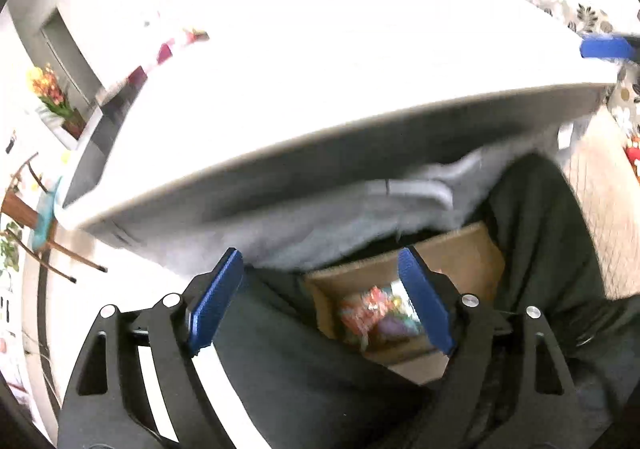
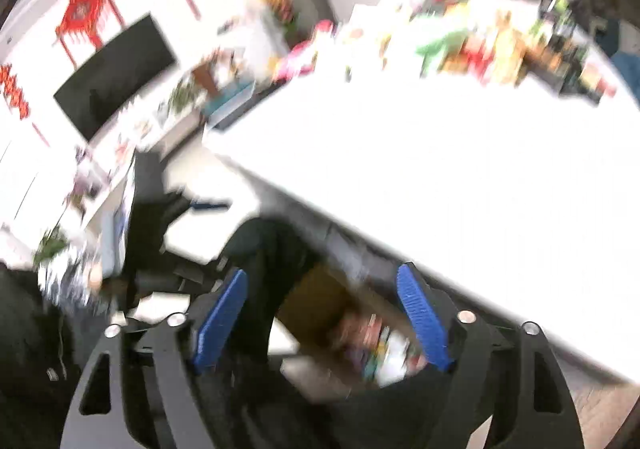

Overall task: Collect trash
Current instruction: 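Grasp red snack bag with left tool while right tool grasps dinosaur toy, drop both, then grasp white knit toy with left tool while right tool grasps green fuzzy toy, drop both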

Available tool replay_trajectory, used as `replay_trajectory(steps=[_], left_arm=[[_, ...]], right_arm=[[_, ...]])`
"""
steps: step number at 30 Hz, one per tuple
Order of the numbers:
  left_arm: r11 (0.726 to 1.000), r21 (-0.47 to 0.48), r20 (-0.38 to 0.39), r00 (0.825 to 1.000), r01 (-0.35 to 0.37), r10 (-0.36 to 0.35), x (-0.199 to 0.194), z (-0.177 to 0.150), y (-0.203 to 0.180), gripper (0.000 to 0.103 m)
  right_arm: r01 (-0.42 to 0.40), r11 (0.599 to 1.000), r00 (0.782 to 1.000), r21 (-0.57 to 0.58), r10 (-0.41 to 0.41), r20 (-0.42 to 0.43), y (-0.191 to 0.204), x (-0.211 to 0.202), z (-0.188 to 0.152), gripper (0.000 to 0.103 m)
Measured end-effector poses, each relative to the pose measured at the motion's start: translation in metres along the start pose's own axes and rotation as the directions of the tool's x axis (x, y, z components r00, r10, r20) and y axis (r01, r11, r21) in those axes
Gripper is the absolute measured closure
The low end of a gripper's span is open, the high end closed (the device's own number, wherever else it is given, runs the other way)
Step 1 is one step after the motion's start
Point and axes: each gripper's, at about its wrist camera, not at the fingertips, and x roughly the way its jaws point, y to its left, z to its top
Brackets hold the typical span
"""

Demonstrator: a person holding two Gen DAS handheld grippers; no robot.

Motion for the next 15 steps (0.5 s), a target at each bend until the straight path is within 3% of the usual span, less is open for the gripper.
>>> replay_trajectory(steps=[3,7,12,15], left_arm=[[0.999,0.003,0.044,0.998,-0.04,0.04,-0.021,0.023,0.005,0.025],[0.999,-0.031,0.064,0.998,-0.028,0.03,-0.029,0.049,0.014,0.025],[0.993,-0.099,0.079,0.994,-0.062,0.07,-0.015,0.082,0.03,0.025],[0.987,-0.141,0.076,0.994,-0.071,0.082,-0.002,0.1,0.039,0.025]], right_arm=[[0.082,0.996,0.993,0.025,-0.084,0.083,-0.023,0.003,0.045,0.025],[0.146,0.988,0.977,0.06,-0.153,0.146,-0.053,0.03,0.111,0.023],[0.172,0.979,0.974,0.11,-0.186,0.131,-0.084,0.102,0.182,0.021],[0.233,0.966,0.968,0.108,-0.241,0.065,-0.1,0.159,0.219,0.019]])
